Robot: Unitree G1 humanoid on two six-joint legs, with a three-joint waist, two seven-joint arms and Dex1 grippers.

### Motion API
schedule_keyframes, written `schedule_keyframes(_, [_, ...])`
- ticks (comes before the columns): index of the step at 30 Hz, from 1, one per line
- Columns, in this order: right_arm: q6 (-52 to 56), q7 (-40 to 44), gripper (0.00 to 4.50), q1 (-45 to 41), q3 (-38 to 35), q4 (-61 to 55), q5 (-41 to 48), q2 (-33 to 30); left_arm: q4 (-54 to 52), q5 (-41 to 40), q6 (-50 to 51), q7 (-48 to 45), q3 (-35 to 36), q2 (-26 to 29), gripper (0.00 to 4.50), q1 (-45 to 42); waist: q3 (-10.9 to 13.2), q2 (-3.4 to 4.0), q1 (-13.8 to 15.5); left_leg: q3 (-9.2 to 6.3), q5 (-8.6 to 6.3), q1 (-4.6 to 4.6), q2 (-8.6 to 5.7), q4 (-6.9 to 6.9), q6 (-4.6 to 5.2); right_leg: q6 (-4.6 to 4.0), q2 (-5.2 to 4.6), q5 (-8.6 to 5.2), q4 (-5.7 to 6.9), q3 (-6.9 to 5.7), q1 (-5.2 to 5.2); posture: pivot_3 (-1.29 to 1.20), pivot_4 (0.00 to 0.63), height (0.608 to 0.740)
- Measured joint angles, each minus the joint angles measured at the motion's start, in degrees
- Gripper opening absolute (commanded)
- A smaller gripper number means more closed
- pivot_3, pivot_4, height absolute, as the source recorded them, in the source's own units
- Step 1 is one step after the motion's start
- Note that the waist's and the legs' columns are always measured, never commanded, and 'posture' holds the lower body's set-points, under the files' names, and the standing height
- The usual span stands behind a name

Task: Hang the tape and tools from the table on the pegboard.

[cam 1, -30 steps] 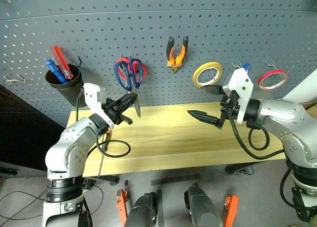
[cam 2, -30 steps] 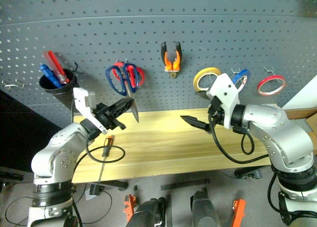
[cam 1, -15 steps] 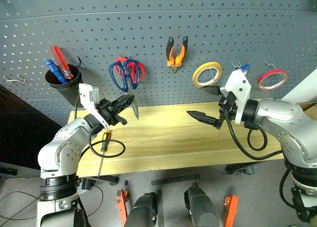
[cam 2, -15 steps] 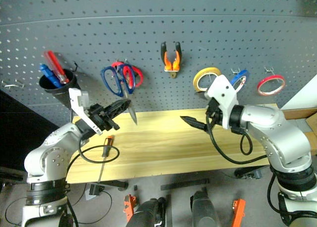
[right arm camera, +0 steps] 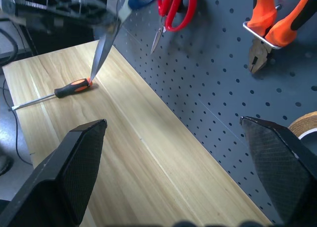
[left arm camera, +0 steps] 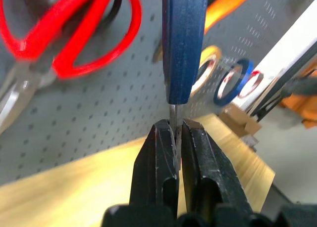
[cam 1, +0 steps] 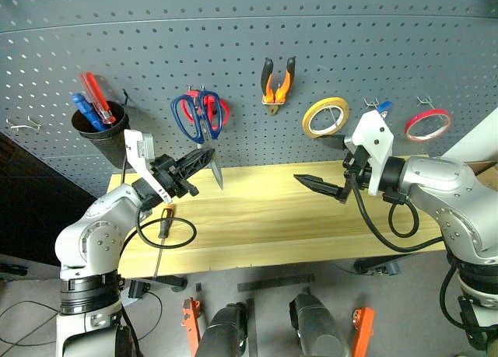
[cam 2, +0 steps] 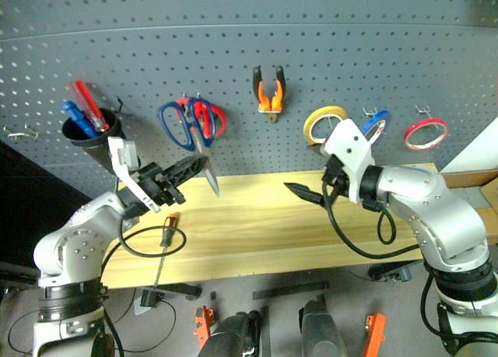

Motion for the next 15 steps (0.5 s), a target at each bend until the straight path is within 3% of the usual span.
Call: schedule_keyframes(15, [0.0, -0.1, 4.5, 0.1, 0.4, 0.0, -1.9, -0.5, 9.9, -1.1, 2.4, -3.7, -0.4, 0.5, 0.03, -4.6, 0.0, 0.0, 0.0, 0.01, 0.0, 0.01, 0.0, 0.07, 0.0, 0.0, 0.0, 0.0, 0.15, 0.0, -0.02, -0.27, 0.242, 0.74])
